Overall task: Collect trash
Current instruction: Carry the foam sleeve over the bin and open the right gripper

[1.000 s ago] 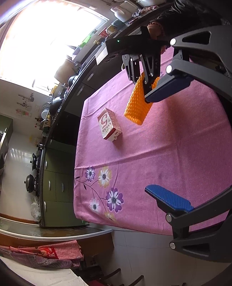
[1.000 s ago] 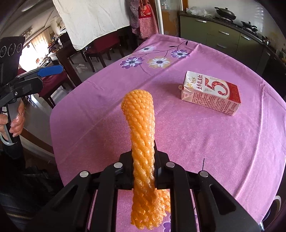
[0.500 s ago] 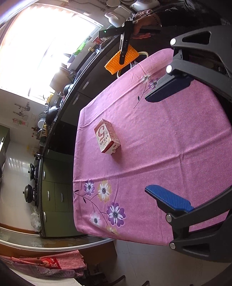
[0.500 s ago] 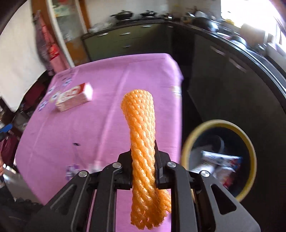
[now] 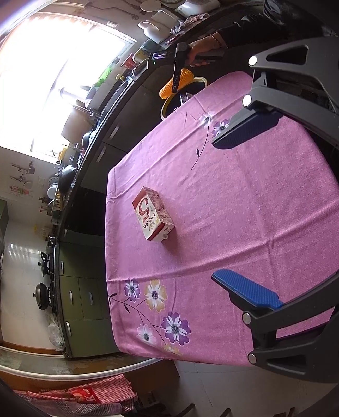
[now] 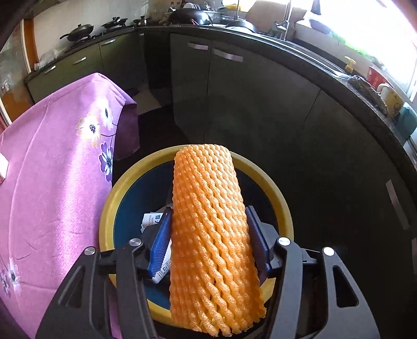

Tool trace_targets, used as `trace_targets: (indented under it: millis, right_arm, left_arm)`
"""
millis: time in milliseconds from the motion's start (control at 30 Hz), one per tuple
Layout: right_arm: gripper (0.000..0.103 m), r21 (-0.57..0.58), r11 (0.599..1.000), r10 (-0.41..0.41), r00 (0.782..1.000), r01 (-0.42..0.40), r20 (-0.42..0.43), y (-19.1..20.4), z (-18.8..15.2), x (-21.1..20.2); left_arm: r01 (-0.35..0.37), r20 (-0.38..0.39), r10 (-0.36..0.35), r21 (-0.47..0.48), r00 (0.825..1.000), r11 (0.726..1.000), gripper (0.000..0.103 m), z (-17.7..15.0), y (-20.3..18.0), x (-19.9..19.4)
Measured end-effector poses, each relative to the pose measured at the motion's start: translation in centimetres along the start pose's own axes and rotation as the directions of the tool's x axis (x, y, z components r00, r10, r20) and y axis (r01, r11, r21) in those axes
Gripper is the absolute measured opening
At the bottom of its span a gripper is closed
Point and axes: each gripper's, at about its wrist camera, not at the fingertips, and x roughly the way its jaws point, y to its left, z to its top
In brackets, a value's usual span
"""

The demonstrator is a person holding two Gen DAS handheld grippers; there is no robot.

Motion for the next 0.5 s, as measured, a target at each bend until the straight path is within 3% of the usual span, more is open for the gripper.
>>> trace_targets:
  millis: [133, 233, 400, 500]
  right_arm:
    - [0.066, -0.009, 1.0, -0.013, 1.0, 0.013, 0.025, 0.1, -0.4, -0.8]
    - [0.066, 0.017, 1.0, -0.008, 0.999, 0.008, 0.033, -0.9, 0.5, -0.6]
    - [0.067, 0.075, 0.991, 0.101, 0.99, -0.108, 0.098, -1.0, 0.8, -3.6]
    - [0.073, 0.065, 0.985, 0.15, 0.977, -0.162, 0.151, 0.2, -0.2, -6.3]
  left_arm:
    - [0.017, -0.018, -0.016, 0.014, 1.0, 1.0, 0.089, 0.2, -0.7, 1.0]
    - [0.023, -0.024, -0.022, 0.029, 0.999, 0.999, 0.089, 0.2, -1.4, 1.2]
    - [0.024, -0.028, -0.021, 0.081, 0.999, 0.996, 0.091, 0.7, -2.1, 1.8]
    - [0.038, -0.047, -0.031, 0.149, 0.998, 0.988, 0.092, 1.9, -2.6, 3.1]
